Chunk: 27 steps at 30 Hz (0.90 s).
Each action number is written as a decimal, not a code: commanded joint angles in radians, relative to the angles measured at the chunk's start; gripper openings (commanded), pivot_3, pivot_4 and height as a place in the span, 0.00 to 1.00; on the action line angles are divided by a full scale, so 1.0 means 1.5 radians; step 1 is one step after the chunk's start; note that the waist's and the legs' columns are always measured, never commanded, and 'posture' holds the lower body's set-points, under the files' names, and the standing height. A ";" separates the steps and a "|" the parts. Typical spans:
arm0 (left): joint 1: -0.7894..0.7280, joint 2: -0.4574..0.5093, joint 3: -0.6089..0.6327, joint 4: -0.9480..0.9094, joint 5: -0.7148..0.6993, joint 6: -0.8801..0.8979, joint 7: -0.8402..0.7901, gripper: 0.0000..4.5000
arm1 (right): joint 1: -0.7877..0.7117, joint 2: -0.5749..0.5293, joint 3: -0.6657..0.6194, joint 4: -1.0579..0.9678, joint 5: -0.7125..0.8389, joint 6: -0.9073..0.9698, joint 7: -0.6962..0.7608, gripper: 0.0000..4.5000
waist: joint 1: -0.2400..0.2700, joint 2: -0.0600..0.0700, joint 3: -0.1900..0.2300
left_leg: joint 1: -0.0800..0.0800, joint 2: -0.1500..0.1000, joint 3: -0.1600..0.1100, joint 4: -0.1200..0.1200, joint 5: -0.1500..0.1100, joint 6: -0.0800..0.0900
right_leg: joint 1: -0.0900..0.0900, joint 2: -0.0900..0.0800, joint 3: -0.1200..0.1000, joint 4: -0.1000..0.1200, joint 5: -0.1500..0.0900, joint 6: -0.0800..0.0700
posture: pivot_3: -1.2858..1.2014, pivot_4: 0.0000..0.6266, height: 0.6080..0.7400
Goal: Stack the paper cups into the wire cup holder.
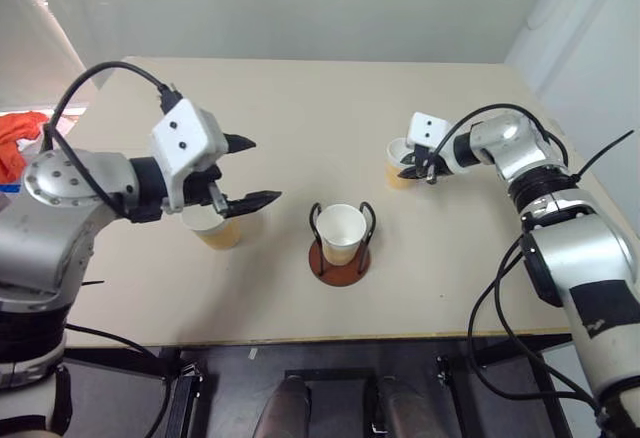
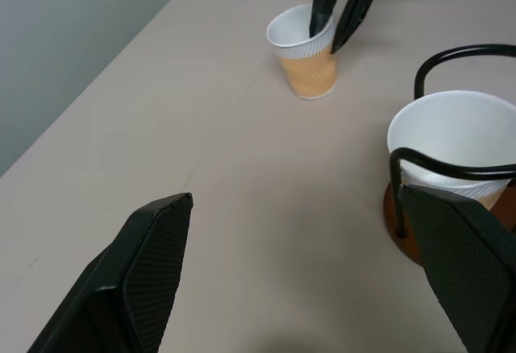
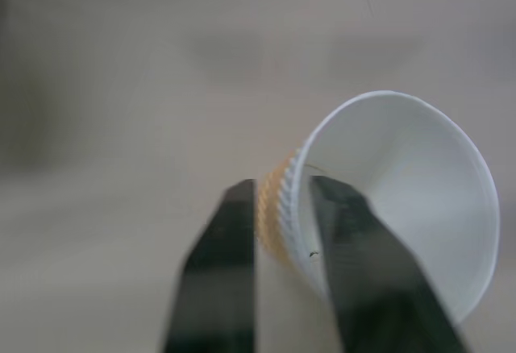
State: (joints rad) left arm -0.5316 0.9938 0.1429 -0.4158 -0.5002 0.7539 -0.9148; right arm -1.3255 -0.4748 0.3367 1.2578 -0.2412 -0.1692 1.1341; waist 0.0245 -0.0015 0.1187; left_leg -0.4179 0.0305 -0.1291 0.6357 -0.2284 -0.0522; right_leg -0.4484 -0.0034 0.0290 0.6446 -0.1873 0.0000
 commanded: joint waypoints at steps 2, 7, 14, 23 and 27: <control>0.007 0.018 0.040 -0.020 -0.020 0.006 -0.004 1.00 | -0.024 -0.004 -0.029 -0.006 0.011 -0.013 0.019 0.00 | 0.000 0.000 0.000 | 0.000 0.000 0.000 0.000 0.000 0.000 | 0.000 0.000 0.000 0.000 0.000 0.000 | 0.52 0.24 1.00; 0.028 0.030 0.056 -0.019 -0.040 -0.007 -0.027 1.00 | -0.054 -0.021 -0.088 -0.065 0.089 0.003 0.184 0.00 | 0.000 0.000 0.000 | 0.000 0.000 0.000 -0.001 0.000 0.000 | 0.000 0.000 0.000 0.000 0.000 0.000 | 0.52 0.24 1.00; 0.051 0.056 0.121 -0.023 -0.141 0.019 -0.099 1.00 | 0.001 -0.125 -0.050 -0.563 0.407 0.228 0.320 0.00 | 0.000 0.000 0.000 | -0.001 0.000 0.000 -0.003 0.001 -0.002 | -0.001 0.001 -0.001 -0.002 -0.002 -0.003 | 0.52 0.24 1.00; 0.088 0.091 0.151 -0.025 -0.218 0.041 -0.154 1.00 | 0.052 -0.228 0.089 -0.785 0.539 0.270 0.320 0.00 | -0.005 -0.001 0.000 | 0.004 0.001 -0.001 -0.002 0.001 -0.004 | 0.004 0.005 0.001 -0.001 -0.006 -0.010 | 0.52 0.24 1.00; 0.111 0.111 0.156 0.013 -0.190 0.016 -0.166 1.00 | 0.037 -0.191 0.129 -0.752 0.502 0.240 0.320 0.00 | -0.010 -0.001 0.000 | 0.007 0.001 -0.001 -0.003 0.005 -0.002 | 0.005 0.005 0.001 0.001 -0.006 -0.011 | 0.52 0.24 1.00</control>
State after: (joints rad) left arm -0.3643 1.1460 0.3460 -0.4111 -0.7992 0.8029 -1.1557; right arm -1.2378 -0.7797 0.5193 0.1210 0.5318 0.2177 1.6111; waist 0.0096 -0.0028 0.1183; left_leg -0.4077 0.0331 -0.1303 0.6311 -0.2204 -0.0538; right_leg -0.4408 0.0039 0.0311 0.6461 -0.1960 -0.0169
